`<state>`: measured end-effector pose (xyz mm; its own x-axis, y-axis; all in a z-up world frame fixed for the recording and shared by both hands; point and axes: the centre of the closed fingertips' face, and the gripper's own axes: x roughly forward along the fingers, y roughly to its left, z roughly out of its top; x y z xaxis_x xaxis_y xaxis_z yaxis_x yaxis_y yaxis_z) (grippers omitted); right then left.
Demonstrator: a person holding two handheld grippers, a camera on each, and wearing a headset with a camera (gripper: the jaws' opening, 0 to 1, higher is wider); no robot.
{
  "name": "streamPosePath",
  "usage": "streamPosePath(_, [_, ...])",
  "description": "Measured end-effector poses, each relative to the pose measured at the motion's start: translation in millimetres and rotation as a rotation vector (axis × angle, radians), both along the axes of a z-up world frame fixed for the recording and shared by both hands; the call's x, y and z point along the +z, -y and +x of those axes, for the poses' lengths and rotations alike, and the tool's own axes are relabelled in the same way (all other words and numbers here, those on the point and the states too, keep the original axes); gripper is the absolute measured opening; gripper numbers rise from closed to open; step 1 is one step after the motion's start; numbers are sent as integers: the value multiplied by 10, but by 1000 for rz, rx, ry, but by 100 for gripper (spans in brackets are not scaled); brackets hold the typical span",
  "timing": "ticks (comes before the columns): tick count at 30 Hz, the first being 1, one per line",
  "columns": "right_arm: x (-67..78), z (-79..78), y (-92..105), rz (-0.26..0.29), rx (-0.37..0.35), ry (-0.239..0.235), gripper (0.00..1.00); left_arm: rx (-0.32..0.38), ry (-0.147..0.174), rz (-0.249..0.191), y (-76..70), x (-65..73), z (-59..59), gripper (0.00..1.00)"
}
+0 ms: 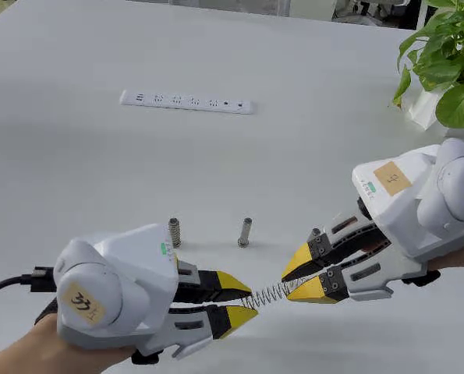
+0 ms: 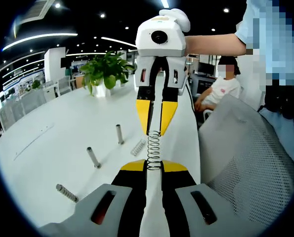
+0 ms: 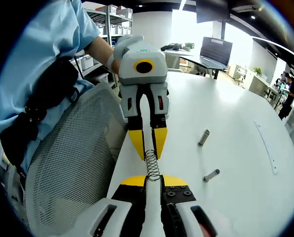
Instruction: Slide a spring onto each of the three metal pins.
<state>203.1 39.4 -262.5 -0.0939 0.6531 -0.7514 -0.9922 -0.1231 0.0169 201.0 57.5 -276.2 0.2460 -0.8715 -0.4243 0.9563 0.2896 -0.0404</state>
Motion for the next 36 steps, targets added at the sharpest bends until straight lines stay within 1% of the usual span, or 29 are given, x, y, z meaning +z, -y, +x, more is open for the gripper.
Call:
streamPosePath(5, [48, -15, -19, -17, 13, 19, 6, 3, -9, 0, 19, -11, -9, 7])
streamPosePath(8, [97, -21, -60, -19, 25, 38, 6, 10, -23, -5, 31, -25, -5, 7])
streamPosePath(9, [81, 1, -45, -24, 33, 51, 6, 11, -25, -6, 36, -30, -3, 7])
streamPosePath(13, [130, -12, -126, -28, 56, 72, 7, 20, -36, -10, 49, -48, 7, 7])
streamPosePath(14, [144, -12, -152, -29, 65, 81, 7, 24, -46, -15, 52, -52, 10, 7])
streamPosePath(15, [151, -12, -165, -30, 71, 87, 7, 28, -50, -17, 52, -52, 14, 7])
streamPosePath(18, [189, -9, -222, -33, 91, 113, 7, 32, -55, -25, 55, -37, 23, 6])
streamPosePath(20, [219, -16, -265, -27, 97, 114, 7, 36, -58, -31, 58, -22, 37, 6])
streamPosePath(21, [226, -14, -279, -30, 108, 128, 7, 41, -61, -36, 54, -17, 50, 6])
streamPosePath(23, [226, -12, -282, -37, 114, 137, 7, 46, -64, -39, 47, -13, 60, 6])
streamPosePath(35, [235, -16, -238, -47, 116, 140, 7, 60, -69, -63, 50, 6, 49, 6])
streamPosePath(36, [238, -14, -233, -47, 115, 142, 7, 62, -73, -68, 51, 10, 51, 6])
